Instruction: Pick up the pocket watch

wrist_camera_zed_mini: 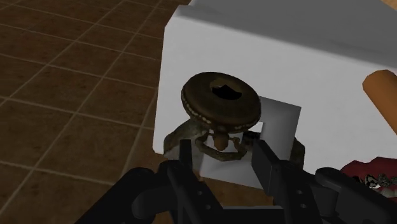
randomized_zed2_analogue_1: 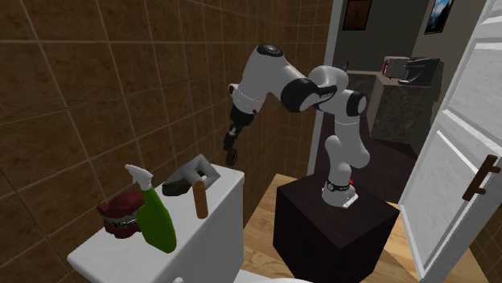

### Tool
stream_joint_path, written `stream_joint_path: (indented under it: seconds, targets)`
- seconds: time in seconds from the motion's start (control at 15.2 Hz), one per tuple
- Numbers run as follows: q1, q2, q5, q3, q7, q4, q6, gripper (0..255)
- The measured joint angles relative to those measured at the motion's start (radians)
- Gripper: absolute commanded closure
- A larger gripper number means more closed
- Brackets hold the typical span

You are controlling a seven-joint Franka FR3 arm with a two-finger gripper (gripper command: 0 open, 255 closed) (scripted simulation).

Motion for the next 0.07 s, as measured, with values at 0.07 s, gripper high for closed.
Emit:
stream_joint_path:
  seconds: [0.07]
  targets:
    - [0.002, 0.005, -0.002, 0.000, -0.003, 0.017, -0.011, 255]
